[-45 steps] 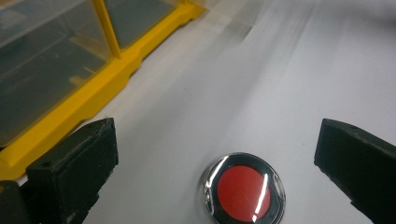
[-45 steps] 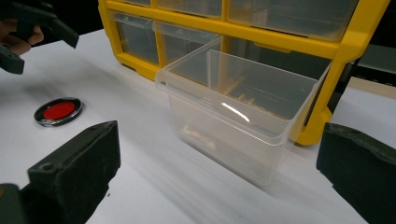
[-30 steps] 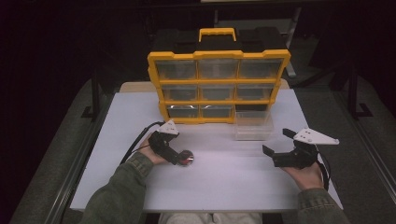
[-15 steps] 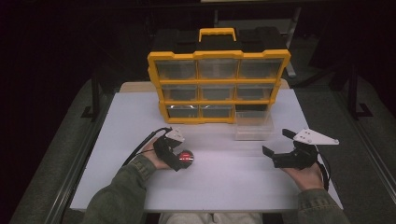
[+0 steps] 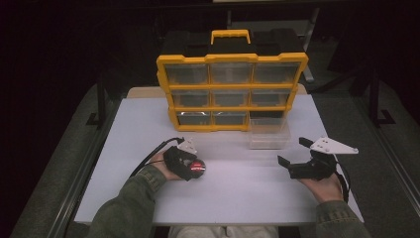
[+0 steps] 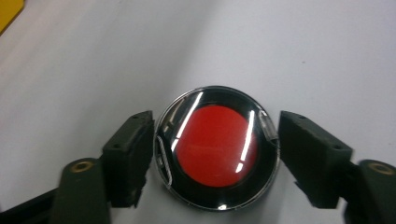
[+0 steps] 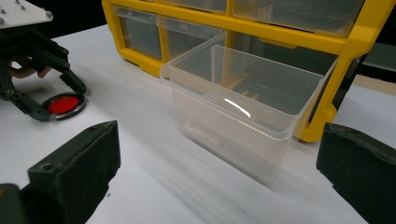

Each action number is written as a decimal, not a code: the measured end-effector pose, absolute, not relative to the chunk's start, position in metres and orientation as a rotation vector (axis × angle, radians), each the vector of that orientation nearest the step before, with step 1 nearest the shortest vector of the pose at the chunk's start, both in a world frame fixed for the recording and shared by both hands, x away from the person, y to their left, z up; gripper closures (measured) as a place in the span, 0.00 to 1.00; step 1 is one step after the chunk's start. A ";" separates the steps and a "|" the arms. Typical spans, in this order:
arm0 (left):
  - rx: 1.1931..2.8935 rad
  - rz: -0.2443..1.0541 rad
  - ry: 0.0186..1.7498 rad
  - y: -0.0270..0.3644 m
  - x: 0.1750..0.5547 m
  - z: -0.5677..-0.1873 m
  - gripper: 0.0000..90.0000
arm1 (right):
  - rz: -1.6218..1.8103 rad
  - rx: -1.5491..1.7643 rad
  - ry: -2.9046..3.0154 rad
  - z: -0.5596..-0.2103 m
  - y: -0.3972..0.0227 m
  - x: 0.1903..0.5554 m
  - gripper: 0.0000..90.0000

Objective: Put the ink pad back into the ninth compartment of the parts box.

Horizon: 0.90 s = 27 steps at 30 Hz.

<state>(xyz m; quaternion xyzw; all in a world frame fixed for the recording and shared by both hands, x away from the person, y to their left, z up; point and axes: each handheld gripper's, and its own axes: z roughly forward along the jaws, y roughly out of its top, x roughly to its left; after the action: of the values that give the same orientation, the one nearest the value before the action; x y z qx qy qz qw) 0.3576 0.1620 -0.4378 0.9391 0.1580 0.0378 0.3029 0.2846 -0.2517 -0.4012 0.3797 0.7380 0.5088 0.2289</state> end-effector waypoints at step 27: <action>2.380 0.019 0.461 0.170 0.362 -0.410 0.33 | 1.411 1.049 2.022 -0.401 -0.252 0.283 0.00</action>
<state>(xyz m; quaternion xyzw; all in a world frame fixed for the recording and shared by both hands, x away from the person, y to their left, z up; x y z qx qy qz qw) 0.3616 0.1697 -0.4105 0.9192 0.1782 0.0072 0.3510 0.2833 -0.2519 -0.4011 0.3811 0.7345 0.5127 0.2289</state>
